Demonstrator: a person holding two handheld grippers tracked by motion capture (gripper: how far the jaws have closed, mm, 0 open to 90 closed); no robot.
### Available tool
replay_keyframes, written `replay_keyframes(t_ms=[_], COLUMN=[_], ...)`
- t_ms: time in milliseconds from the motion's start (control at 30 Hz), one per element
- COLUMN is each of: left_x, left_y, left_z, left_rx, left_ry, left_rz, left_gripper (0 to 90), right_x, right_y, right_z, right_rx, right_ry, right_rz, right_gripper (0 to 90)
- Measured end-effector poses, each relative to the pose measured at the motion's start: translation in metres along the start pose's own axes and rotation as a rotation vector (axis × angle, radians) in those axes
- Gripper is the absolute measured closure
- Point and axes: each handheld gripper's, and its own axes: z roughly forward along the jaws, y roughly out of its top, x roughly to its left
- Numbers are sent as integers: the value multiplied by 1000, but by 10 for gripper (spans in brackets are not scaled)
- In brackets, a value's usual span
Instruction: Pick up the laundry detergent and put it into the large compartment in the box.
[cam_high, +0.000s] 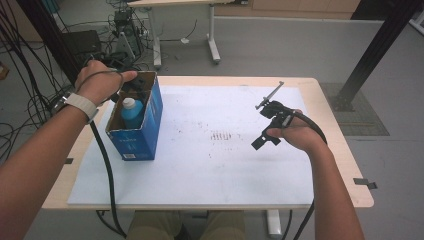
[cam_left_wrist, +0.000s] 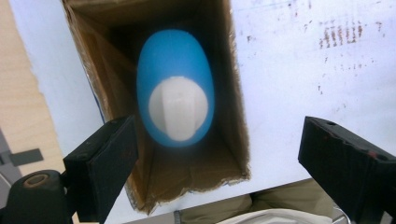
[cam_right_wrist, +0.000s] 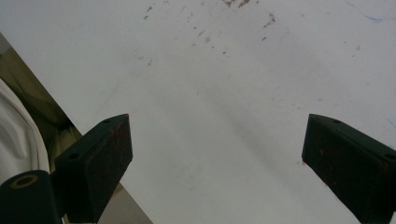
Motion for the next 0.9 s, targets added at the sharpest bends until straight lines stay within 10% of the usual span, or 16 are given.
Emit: replay_keyframes(t_ms=[400,900], left_x=[-42,-68], left_y=[0,4], left_z=[-48,-81], left_rx=[-38,-56], left_ry=[73,29], left_rz=[136,316], left_gripper=[118,76], right_x=[-3,-3], right_y=[-6,-12], right_z=[-7,-14], right_rx=[-9,-24], right_ry=[-8,-16], right_rz=[9,21], right_gripper=[83,83])
